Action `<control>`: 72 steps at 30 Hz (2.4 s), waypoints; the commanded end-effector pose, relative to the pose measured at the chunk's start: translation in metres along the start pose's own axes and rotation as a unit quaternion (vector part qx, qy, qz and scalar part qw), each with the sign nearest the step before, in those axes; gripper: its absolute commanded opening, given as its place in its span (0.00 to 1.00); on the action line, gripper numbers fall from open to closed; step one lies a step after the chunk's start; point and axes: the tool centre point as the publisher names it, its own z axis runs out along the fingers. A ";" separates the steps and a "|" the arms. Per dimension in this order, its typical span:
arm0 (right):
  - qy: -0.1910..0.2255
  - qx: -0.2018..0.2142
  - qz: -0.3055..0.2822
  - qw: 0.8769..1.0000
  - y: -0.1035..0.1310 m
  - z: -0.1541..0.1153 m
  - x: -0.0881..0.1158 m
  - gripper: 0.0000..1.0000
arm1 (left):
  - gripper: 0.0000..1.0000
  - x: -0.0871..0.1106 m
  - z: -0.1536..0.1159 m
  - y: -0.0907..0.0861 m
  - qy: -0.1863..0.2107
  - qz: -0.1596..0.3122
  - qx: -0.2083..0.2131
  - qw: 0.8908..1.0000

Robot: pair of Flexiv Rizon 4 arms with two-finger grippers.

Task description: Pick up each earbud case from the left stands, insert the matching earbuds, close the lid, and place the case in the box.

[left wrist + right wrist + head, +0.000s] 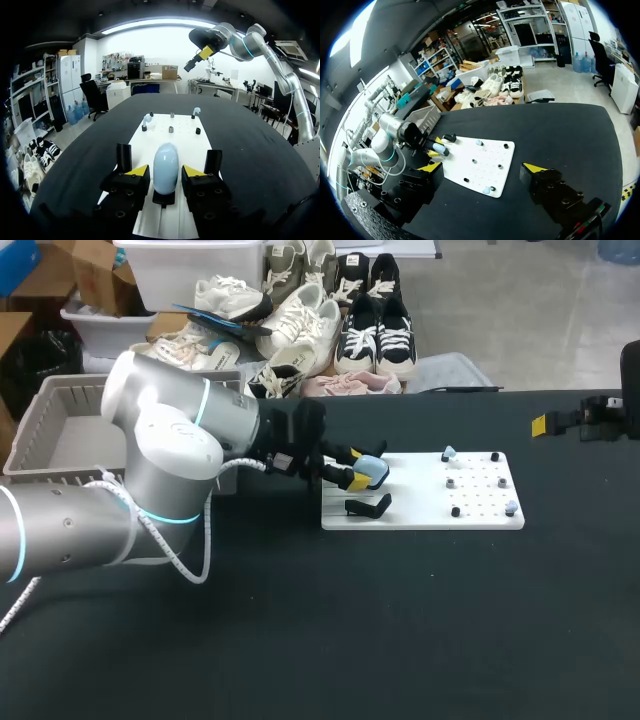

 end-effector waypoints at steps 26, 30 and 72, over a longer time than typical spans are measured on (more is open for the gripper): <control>0.001 -0.001 -0.001 1.000 -0.001 0.000 0.000 1.00 | 0.00 0.004 0.002 0.005 0.003 -0.004 0.008 1.000; 0.001 -0.001 -0.001 1.000 -0.001 0.000 0.000 1.00 | 0.00 -0.001 -0.004 0.003 -0.004 -0.006 0.005 1.000; 0.065 -0.022 -0.073 0.995 0.052 0.054 -0.011 1.00 | 0.00 -0.101 -0.003 -0.015 -0.017 -0.017 -0.046 0.999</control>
